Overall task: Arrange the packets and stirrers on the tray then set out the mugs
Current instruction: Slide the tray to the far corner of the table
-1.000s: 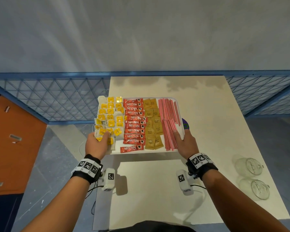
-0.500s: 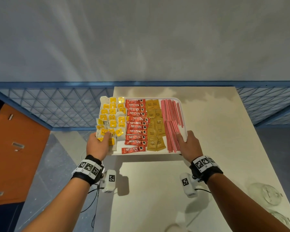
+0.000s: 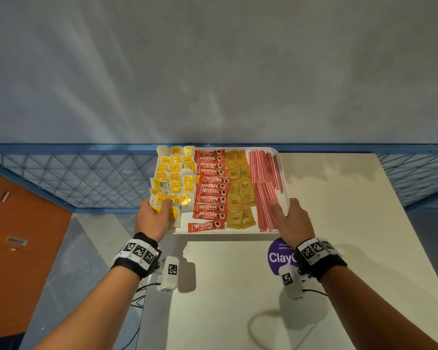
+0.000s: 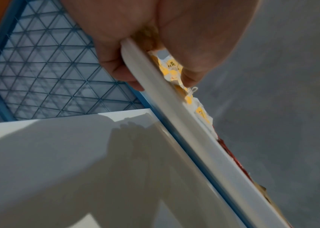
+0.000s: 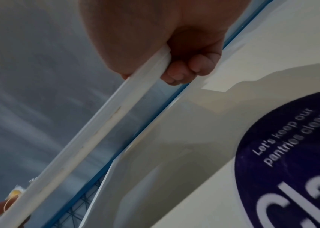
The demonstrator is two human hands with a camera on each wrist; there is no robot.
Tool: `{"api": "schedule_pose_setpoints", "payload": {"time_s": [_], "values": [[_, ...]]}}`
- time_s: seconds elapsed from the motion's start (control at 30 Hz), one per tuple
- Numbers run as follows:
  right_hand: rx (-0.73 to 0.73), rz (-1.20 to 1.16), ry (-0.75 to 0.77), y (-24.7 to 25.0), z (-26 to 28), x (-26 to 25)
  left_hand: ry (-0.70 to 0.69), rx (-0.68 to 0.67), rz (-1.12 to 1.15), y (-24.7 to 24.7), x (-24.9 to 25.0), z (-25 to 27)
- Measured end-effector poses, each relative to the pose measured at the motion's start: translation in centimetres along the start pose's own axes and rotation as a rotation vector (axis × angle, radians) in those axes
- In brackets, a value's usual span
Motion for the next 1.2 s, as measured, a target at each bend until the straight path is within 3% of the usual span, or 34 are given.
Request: {"api": "schedule_pose_setpoints", "payload": {"time_s": [0.43, 0.7, 0.83, 0.97, 1.2], "values": [[-0.060, 0.284, -0.032, -5.1, -5.8, 1.5, -0.010, -0.052, -0.094, -5.0, -0.1, -4.6], [-0.010, 0.369, 0.002, -5.9, -7.1, 1.4, -0.005, -0.034, -0.151, -5.8, 0.1, -5.1], [0.082, 0.343, 0.083, -5.5, -6.9, 0.8, -0.037, -0.064, -0.305, -6.0, -0.7, -5.5], [0.156, 0.282, 0.217, -5.8, -6.1, 0.5, -0.067, -0.087, -0.317, -6.0, -0.6, -5.4], [0.081, 0.227, 0.137, -6.1, -5.2, 1.7, -0.072, -0.152, -0.388, -6.4, -1.7, -3.7]]}}
Point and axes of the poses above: each hand's wrist, its own z-axis away from the middle knuckle, its own y-axis out of the back of the hand, x = y × z, the point moved 8 cm from there along -z, towards the middle knuckle, and after that the axes turned 6 degrees about x, right-handed, at the moved point
